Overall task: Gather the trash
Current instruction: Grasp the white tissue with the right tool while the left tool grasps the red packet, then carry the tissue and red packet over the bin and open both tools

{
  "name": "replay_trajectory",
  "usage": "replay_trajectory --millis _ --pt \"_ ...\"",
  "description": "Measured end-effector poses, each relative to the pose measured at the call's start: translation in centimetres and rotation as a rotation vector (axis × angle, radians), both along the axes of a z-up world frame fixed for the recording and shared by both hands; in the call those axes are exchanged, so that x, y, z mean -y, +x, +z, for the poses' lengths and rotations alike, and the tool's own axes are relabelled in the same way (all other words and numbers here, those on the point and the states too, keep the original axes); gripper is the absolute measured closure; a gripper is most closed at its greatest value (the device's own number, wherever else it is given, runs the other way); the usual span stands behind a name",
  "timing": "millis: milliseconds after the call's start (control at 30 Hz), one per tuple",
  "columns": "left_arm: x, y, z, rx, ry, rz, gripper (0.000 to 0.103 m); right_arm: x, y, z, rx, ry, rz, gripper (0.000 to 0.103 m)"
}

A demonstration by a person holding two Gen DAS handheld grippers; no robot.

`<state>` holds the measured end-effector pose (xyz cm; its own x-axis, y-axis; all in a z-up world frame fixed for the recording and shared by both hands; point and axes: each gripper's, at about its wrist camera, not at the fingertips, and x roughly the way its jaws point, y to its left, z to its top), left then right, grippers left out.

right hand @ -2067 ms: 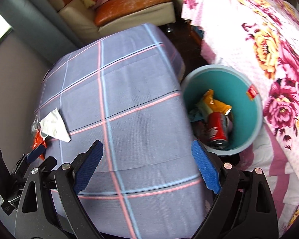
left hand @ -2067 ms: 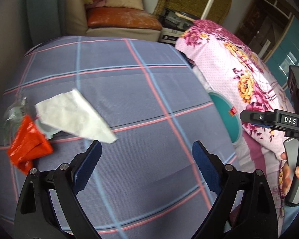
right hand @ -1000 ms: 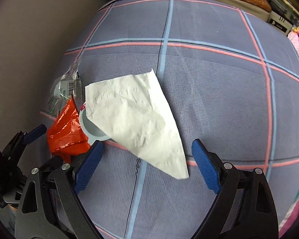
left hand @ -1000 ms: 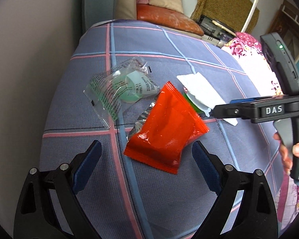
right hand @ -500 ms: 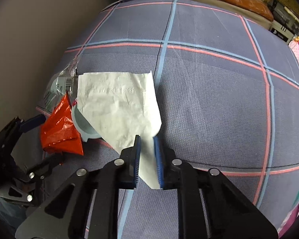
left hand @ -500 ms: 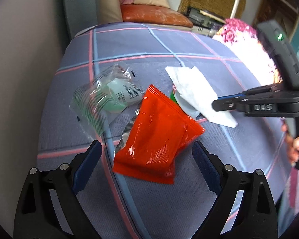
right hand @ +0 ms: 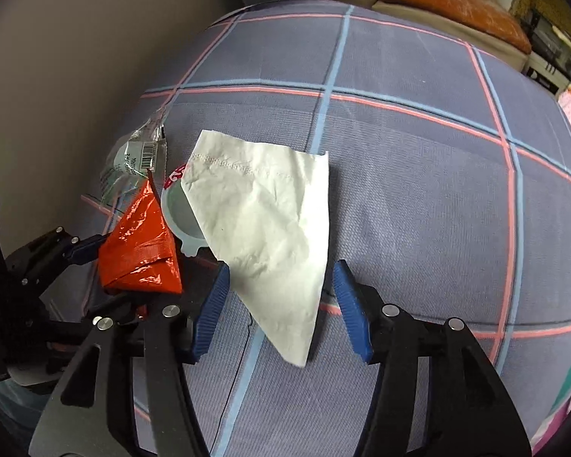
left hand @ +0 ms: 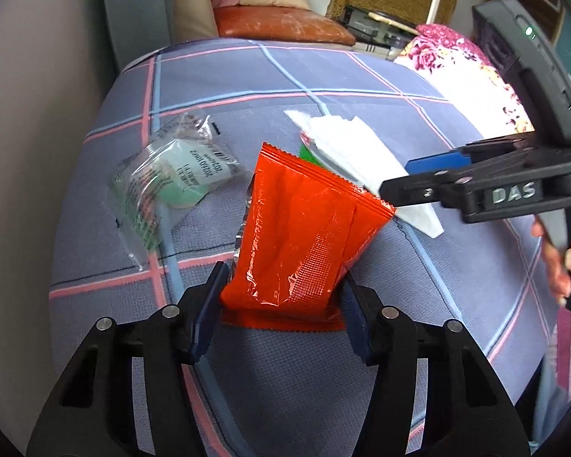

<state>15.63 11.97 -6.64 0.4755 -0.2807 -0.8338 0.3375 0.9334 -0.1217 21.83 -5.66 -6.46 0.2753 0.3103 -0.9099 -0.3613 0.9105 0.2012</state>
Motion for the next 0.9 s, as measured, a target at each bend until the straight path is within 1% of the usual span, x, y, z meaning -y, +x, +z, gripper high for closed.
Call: replay_trajectory --millis 167,333,400,433,467,500,533,700,900 --pt "-1.6 -0.6 0.7 0.002 -0.013 0.033 0.046 -0.6 0.4 -0.3 0.023 -0.001 0.016 0.047" --pt "-3.0 -0.8 0.8 -0.015 -0.048 0.089 0.046 -2.0 -0.6 -0.4 0.064 -0.046 0.077 0.047" --pt "-2.9 -0.8 0.6 -0.02 -0.052 0.097 0.046 -2.3 -1.4 -0.4 0.081 -0.069 0.1 0.056" --pt "-2.8 -0.8 0.6 -0.023 -0.055 0.099 0.046 -2.2 -1.7 -0.4 0.085 -0.074 0.099 0.068" --pt "-2.7 -0.8 0.6 -0.026 -0.058 0.102 0.046 -1.9 -1.8 -0.3 0.078 -0.067 0.091 0.083" --pt "-2.7 -0.9 0.6 -0.028 -0.06 0.104 0.046 -1.5 -1.8 -0.3 0.062 -0.053 0.081 0.089" --pt "-2.5 -1.0 0.7 -0.028 -0.066 0.107 0.046 -0.9 -1.8 -0.2 0.04 -0.032 0.063 0.092" --pt "-1.6 -1.8 1.8 -0.012 -0.087 0.122 0.046 1.9 -2.8 1.0 0.019 0.036 -0.004 0.094" --pt "1.0 -2.8 3.8 0.013 -0.088 0.104 0.046 6.1 -4.8 3.6 0.045 0.092 -0.076 0.094"
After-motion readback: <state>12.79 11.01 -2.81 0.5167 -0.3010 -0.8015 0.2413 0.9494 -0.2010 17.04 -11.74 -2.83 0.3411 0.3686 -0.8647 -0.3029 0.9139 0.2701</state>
